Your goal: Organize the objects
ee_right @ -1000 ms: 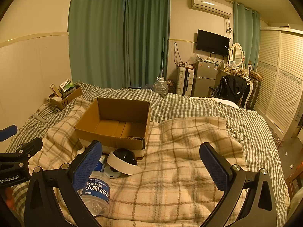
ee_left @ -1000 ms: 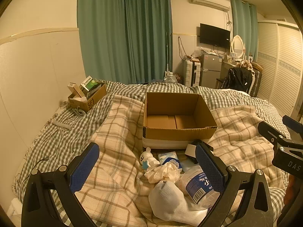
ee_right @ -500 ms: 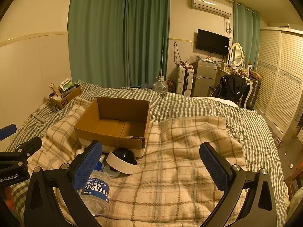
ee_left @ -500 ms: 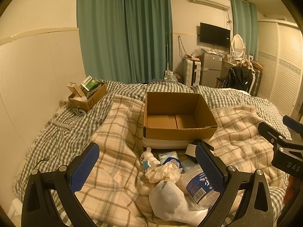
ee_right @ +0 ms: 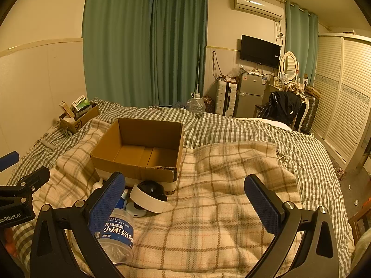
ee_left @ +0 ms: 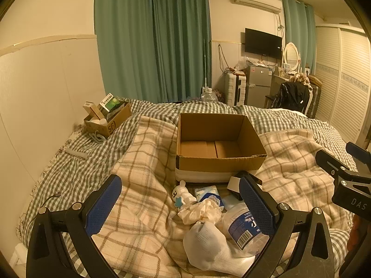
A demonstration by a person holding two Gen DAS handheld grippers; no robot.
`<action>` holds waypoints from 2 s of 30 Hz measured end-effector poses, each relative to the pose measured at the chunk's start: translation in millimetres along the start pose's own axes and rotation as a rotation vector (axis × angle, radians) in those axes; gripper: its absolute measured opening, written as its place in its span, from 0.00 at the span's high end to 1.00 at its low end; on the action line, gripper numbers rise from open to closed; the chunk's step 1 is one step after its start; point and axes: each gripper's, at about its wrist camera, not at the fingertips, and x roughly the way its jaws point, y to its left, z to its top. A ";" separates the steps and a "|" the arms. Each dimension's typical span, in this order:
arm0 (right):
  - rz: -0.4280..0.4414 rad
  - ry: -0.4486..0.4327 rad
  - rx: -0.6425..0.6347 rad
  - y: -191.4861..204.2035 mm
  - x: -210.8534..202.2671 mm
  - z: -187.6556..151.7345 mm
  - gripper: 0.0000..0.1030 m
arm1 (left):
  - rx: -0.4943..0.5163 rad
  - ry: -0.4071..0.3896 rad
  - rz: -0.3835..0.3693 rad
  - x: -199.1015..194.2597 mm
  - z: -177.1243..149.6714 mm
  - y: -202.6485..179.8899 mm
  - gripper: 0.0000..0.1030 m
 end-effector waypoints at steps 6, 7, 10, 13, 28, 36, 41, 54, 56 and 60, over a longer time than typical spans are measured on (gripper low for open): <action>-0.001 -0.002 -0.003 0.2 0.0 -0.3 0.00 | 0.004 -0.003 0.000 -0.1 -1.6 -0.6 0.00; -0.002 -0.003 -0.003 -0.1 0.1 -0.5 0.00 | 0.004 -0.003 0.000 -0.1 -1.5 -0.6 0.00; -0.003 -0.004 -0.003 0.1 -0.6 -0.4 0.00 | 0.004 -0.004 0.000 -0.4 -1.4 -1.0 0.00; -0.002 -0.004 -0.002 0.3 -0.8 0.0 0.00 | 0.005 -0.003 -0.001 -0.5 -0.9 -1.1 0.00; -0.024 -0.029 -0.002 0.5 -13.2 7.0 0.00 | 0.030 0.022 -0.007 -0.1 -7.4 -10.5 0.00; -0.034 -0.002 -0.021 2.2 -3.8 1.3 0.00 | 0.065 0.137 -0.004 29.4 -40.5 -16.6 0.00; -0.040 0.044 -0.028 3.0 10.1 -7.2 0.00 | 0.068 0.256 -0.069 55.8 -68.9 -23.1 0.04; -0.012 0.168 -0.070 23.3 40.8 -27.9 0.00 | -0.006 0.356 -0.260 72.7 -94.2 -16.1 0.51; 0.016 0.168 -0.043 27.1 37.4 -27.7 0.00 | 0.021 0.319 -0.241 65.3 -82.7 -12.4 0.51; 0.062 0.194 -0.074 48.1 39.7 -31.6 0.00 | -0.014 0.242 -0.220 50.9 -62.2 11.8 0.51</action>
